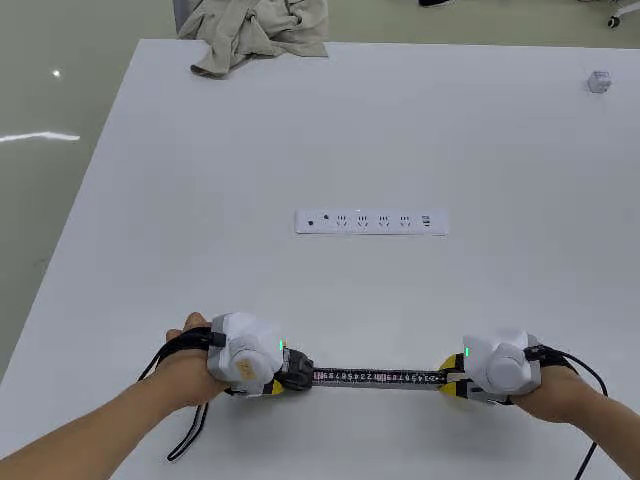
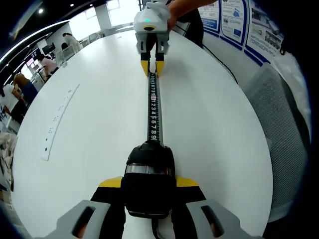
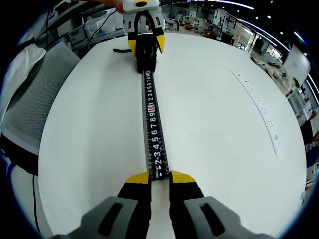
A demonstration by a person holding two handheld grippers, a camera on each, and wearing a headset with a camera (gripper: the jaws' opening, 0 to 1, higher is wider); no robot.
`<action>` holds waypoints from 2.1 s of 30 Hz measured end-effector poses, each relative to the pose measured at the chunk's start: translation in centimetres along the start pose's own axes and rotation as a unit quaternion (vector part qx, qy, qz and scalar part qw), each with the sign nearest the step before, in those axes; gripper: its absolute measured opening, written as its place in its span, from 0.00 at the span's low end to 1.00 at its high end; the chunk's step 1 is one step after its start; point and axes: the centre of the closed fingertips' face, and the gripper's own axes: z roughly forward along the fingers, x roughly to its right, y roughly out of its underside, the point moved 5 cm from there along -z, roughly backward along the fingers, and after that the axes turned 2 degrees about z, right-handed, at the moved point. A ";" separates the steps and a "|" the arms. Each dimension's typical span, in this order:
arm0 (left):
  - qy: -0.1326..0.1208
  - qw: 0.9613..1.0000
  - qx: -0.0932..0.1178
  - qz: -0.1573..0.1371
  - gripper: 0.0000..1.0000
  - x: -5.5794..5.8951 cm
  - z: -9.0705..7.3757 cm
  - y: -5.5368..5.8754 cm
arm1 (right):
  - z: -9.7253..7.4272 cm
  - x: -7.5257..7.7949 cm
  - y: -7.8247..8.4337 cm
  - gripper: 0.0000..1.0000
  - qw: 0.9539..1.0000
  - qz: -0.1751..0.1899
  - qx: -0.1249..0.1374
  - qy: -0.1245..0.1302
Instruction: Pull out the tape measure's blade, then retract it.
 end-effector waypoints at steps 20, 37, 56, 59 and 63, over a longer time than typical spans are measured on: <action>0.000 1.000 -0.001 -0.001 0.32 0.0 0.0 0.0 | -0.6 0.2 1.1 0.12 1.000 0.009 -0.001 0.002; -0.003 1.000 0.000 -0.002 0.33 0.0 0.0 -0.1 | -0.7 0.1 1.3 0.12 1.000 0.009 -0.004 0.010; -0.004 1.000 0.003 -0.007 0.33 0.0 0.0 -0.1 | -0.6 0.0 1.2 0.14 1.000 0.000 -0.014 0.016; -0.004 1.000 0.005 -0.004 0.34 0.0 0.0 -0.1 | -0.6 0.0 1.2 0.15 1.000 -0.002 -0.014 0.018; -0.008 1.000 0.005 -0.001 0.34 0.1 0.1 0.0 | -0.7 -0.1 1.1 0.15 1.000 -0.002 -0.012 0.024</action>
